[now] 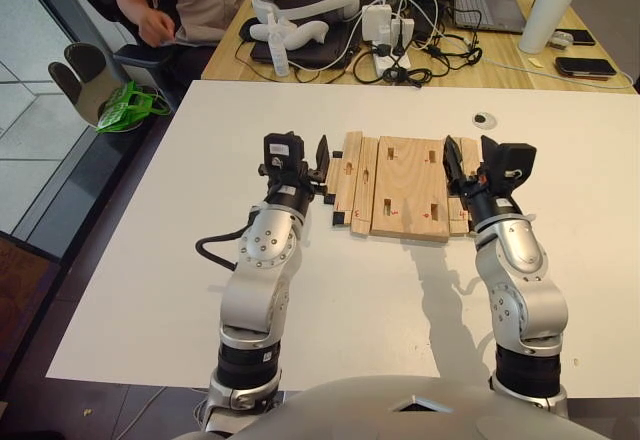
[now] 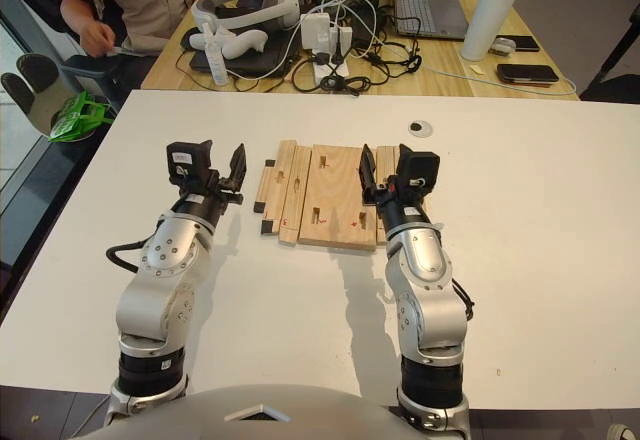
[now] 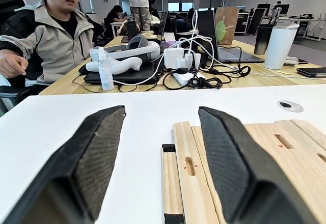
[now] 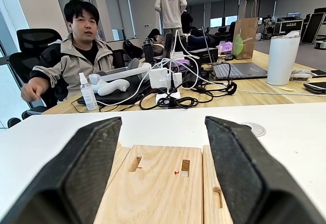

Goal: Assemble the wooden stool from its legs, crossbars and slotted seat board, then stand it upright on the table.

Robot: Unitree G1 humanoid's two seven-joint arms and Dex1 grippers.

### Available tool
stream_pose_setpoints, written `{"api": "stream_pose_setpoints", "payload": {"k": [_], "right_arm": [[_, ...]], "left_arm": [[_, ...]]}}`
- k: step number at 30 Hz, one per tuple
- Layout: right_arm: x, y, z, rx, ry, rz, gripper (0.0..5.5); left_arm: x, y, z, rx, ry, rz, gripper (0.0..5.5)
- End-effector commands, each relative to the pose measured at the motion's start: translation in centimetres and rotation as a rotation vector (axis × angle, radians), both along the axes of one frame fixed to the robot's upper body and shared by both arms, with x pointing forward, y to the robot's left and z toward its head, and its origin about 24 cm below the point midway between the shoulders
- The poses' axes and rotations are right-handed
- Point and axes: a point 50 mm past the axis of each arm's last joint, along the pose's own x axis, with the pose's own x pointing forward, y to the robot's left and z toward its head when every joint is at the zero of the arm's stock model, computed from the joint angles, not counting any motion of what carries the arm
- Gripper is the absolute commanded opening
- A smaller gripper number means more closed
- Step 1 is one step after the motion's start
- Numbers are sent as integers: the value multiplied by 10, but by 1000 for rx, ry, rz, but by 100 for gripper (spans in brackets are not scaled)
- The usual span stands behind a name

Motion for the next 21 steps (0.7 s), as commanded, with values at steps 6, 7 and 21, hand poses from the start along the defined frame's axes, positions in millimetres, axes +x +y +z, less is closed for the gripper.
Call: {"api": "stream_pose_setpoints", "payload": {"k": [6, 7, 21], "right_arm": [[1, 1, -11, -17, 10, -1, 309], [2, 1, -12, -20, 12, 2, 309], [21, 7, -17, -57, 18, 40, 309]], "left_arm": [[21, -20, -45, 296, 328, -185, 267], [28, -21, -45, 316, 341, -191, 267], [85, -23, -59, 551, 344, -179, 267]]}}
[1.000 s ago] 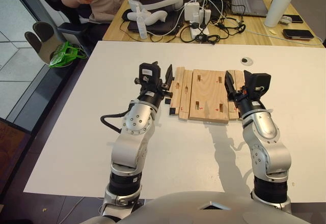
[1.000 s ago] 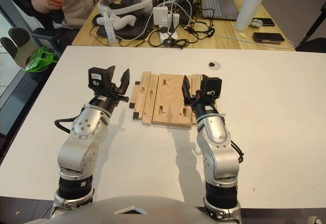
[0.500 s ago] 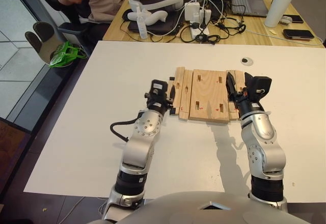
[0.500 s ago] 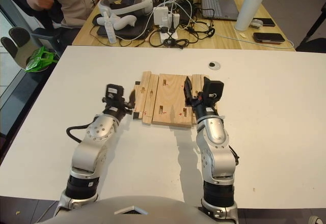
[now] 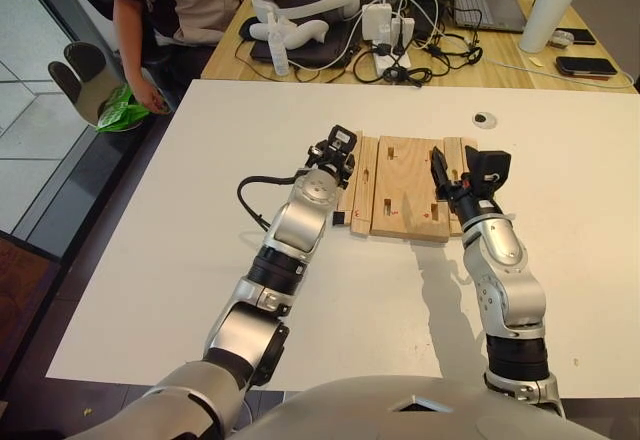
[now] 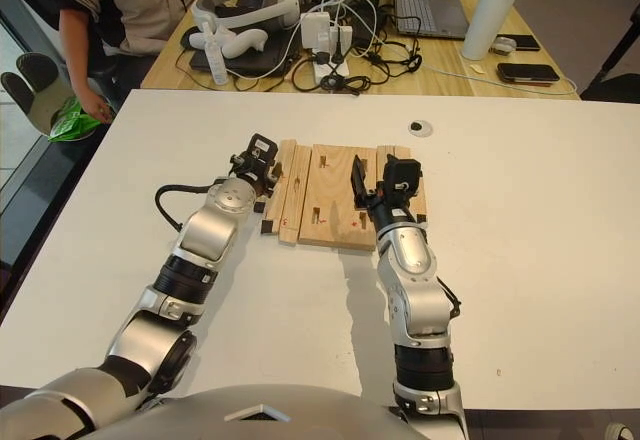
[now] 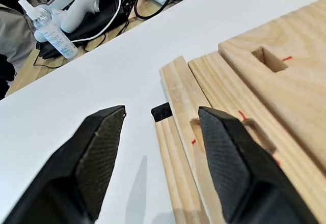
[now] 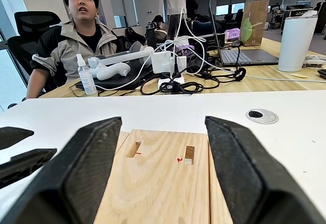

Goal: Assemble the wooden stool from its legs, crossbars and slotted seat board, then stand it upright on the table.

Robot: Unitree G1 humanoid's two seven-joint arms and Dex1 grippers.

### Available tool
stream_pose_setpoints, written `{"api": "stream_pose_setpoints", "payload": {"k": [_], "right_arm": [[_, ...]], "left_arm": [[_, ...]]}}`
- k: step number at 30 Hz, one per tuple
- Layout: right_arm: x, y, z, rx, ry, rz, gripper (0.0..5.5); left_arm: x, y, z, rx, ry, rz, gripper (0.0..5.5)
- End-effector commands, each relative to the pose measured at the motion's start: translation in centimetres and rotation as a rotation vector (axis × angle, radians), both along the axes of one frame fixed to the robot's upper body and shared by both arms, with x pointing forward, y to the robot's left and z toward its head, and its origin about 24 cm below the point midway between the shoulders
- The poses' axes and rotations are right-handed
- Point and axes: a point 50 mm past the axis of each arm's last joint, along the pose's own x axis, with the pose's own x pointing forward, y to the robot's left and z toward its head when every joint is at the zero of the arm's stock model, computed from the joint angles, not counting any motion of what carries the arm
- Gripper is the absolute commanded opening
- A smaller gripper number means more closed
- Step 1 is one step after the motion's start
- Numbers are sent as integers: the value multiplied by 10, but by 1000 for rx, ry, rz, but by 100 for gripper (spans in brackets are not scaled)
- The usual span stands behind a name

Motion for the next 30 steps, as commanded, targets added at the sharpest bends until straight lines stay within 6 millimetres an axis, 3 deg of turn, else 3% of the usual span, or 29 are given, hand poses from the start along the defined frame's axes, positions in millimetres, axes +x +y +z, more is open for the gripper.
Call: {"api": "stream_pose_setpoints", "payload": {"k": [1, 7, 19, 30], "right_arm": [[5, 0, 2, -12, -14, 1, 309], [7, 1, 2, -12, -14, 6, 309], [7, 2, 2, -15, -5, 17, 309], [7, 3, 1, -21, -1, 24, 309]], "left_arm": [[3, 4, -9, 93, 12, -21, 267], [8, 13, -12, 125, 2, 16, 267], [1, 3, -23, 151, 44, -64, 267], [2, 27, -22, 190, 61, -38, 267]]}}
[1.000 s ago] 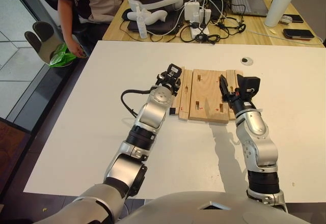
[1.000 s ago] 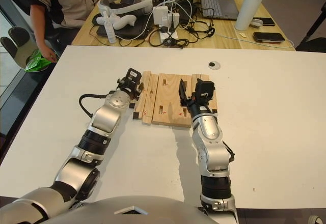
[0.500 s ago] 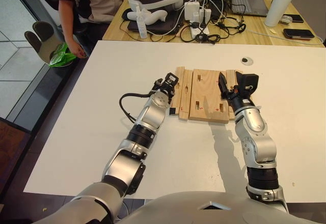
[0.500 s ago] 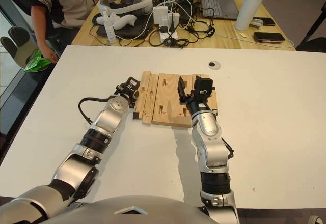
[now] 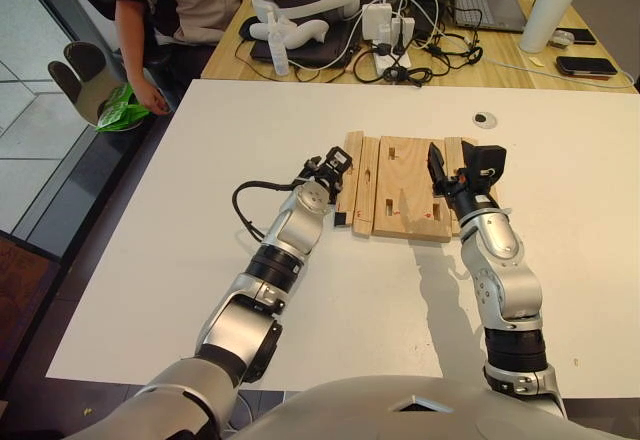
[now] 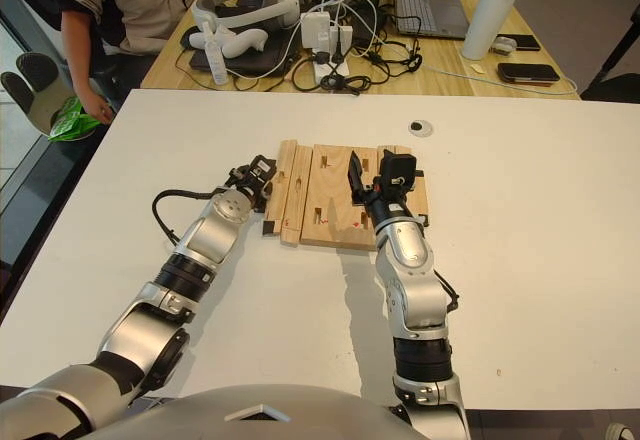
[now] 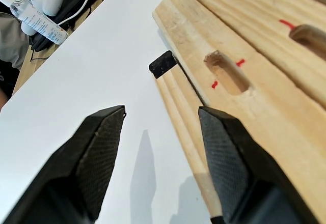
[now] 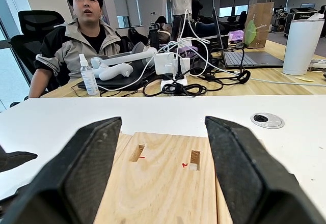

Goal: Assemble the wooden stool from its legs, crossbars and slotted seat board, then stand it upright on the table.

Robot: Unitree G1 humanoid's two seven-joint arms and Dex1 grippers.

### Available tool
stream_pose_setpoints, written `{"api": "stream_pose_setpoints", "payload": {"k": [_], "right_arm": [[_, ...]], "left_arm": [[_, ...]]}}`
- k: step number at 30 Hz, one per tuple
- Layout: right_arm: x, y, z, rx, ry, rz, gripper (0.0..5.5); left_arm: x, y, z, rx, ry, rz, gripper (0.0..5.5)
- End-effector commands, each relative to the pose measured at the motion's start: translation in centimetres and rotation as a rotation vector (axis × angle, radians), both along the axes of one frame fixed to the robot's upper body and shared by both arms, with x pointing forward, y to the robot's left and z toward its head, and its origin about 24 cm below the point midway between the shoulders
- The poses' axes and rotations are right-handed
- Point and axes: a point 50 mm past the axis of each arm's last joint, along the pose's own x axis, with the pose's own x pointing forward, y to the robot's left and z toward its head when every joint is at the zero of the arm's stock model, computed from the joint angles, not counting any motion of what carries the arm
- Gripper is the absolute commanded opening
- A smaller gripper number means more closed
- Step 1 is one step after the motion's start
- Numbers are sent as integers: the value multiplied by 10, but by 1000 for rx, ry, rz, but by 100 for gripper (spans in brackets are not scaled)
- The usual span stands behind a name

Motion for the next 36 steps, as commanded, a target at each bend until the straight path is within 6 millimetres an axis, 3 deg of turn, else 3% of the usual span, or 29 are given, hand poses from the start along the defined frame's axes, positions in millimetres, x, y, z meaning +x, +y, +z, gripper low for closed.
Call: {"api": "stream_pose_setpoints", "payload": {"k": [1, 15, 28, 36], "right_arm": [[1, 2, 1, -12, 4, 13, 309], [1, 0, 1, -17, 13, 12, 309], [0, 3, 1, -12, 22, 15, 309], [0, 4, 1, -7, 27, 13, 309]], "left_arm": [[-1, 9, -1, 13, 12, 18, 267], [4, 18, 17, 10, -19, 14, 267], [-2, -5, 8, 47, 37, -123, 267], [-6, 10, -1, 153, 95, -170, 267]]}}
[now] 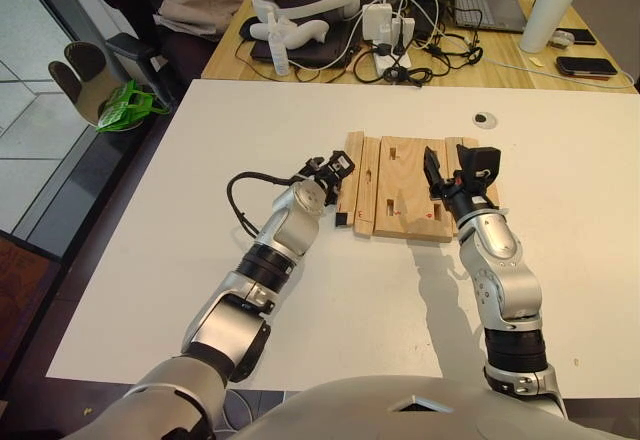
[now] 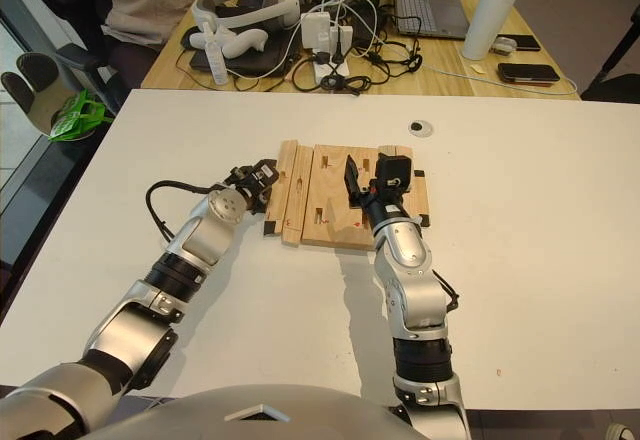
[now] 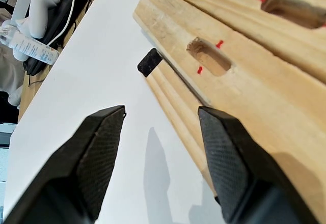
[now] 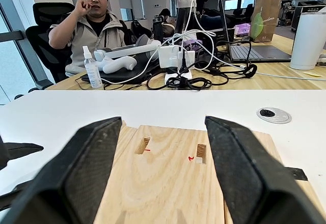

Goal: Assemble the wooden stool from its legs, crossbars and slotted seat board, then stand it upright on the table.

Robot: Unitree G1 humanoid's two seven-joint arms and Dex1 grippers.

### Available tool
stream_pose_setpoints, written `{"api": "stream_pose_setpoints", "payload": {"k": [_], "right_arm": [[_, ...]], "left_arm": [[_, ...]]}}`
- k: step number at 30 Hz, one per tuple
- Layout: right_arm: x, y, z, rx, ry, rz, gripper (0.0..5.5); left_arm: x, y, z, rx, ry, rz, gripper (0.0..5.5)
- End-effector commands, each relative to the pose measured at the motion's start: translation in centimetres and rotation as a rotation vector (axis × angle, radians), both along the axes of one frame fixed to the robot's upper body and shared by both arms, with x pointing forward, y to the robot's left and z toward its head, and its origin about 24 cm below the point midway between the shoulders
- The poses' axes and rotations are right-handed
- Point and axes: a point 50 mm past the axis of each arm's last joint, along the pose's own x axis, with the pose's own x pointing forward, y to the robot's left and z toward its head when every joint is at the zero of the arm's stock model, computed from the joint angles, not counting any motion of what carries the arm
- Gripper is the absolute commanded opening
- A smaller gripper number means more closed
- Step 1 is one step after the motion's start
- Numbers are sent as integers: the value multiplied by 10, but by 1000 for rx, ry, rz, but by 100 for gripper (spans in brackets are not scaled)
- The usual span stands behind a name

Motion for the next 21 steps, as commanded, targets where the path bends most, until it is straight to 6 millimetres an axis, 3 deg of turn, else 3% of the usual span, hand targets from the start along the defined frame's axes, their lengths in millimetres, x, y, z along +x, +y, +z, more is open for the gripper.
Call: {"api": "stream_pose_setpoints", "payload": {"k": [1, 8, 14, 21], "right_arm": [[1, 0, 3, -4, -4, -11, 309], [0, -1, 2, -5, 0, -19, 309], [-1, -2, 1, -7, 2, -23, 309], [-2, -1, 1, -4, 3, -23, 309]], "left_arm": [[-3, 14, -4, 24, 48, 9, 267], [1, 37, 15, -84, 19, 109, 267], [2, 31, 37, -515, 120, 229, 267], [-9, 34, 24, -430, 221, 202, 267]]}}
